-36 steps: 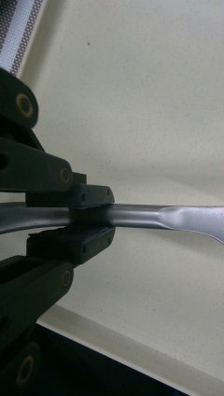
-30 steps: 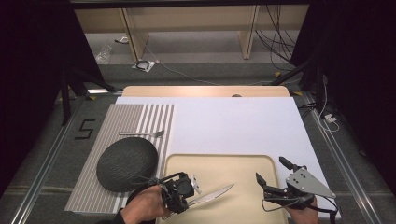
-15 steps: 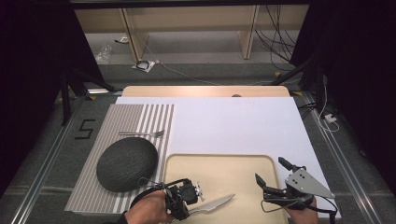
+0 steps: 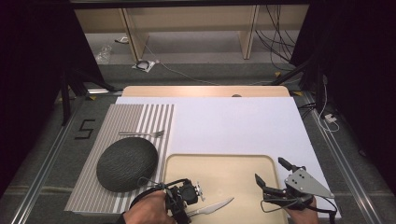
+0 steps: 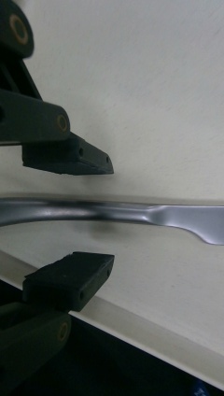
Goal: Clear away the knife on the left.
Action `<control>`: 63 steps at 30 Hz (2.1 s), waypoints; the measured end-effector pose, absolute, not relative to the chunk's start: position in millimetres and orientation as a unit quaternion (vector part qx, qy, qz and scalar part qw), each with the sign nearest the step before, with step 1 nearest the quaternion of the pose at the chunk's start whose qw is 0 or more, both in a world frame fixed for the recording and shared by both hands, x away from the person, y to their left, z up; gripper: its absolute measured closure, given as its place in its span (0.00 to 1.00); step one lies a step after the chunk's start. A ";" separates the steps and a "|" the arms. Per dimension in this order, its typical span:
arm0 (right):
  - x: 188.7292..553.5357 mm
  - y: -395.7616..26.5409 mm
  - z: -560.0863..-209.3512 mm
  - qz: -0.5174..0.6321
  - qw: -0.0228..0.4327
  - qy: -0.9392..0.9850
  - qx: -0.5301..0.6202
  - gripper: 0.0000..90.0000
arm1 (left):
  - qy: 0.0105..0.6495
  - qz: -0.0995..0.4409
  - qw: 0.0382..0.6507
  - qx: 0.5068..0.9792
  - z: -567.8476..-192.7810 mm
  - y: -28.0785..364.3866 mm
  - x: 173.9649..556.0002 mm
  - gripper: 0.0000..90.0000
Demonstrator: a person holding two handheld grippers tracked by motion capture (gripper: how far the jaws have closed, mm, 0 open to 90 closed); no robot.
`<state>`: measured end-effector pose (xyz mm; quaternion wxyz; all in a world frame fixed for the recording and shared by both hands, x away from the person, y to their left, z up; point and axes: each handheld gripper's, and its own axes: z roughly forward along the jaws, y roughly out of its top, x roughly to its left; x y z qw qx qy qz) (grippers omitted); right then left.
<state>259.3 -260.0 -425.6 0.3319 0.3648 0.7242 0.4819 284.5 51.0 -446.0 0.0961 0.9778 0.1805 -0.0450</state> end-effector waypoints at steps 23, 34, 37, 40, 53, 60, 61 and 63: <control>259.2 -259.3 -426.4 0.481 0.331 0.726 0.364 0.14 | 0.115 -0.010 0.189 0.975 -445.7 37.6 273.1 0.99; 259.2 -259.5 -426.6 0.479 0.330 0.728 0.362 0.14 | 0.105 -0.016 0.185 0.977 -456.2 30.9 270.0 0.99; 259.4 -259.3 -426.8 0.479 0.330 0.728 0.363 0.14 | 0.105 -0.017 0.182 0.978 -458.4 30.7 270.5 0.99; 259.1 -259.7 -426.4 0.476 0.329 0.730 0.364 0.14 | 0.105 -0.015 0.178 0.978 -460.4 30.2 270.7 0.99; 259.3 -259.4 -426.9 0.478 0.331 0.728 0.363 0.14 | 0.126 -0.001 0.188 0.974 -461.4 38.4 280.4 0.99; 259.1 -259.9 -426.6 0.478 0.330 0.729 0.363 0.14 | 0.146 0.003 0.199 0.969 -462.6 45.8 286.7 0.99; 259.0 -259.5 -426.8 0.479 0.331 0.727 0.363 0.14 | 0.146 0.004 0.199 0.969 -462.5 46.6 287.4 0.99; 259.1 -259.5 -426.9 0.479 0.332 0.727 0.363 0.14 | 0.148 0.008 0.200 0.969 -462.6 47.9 288.6 0.99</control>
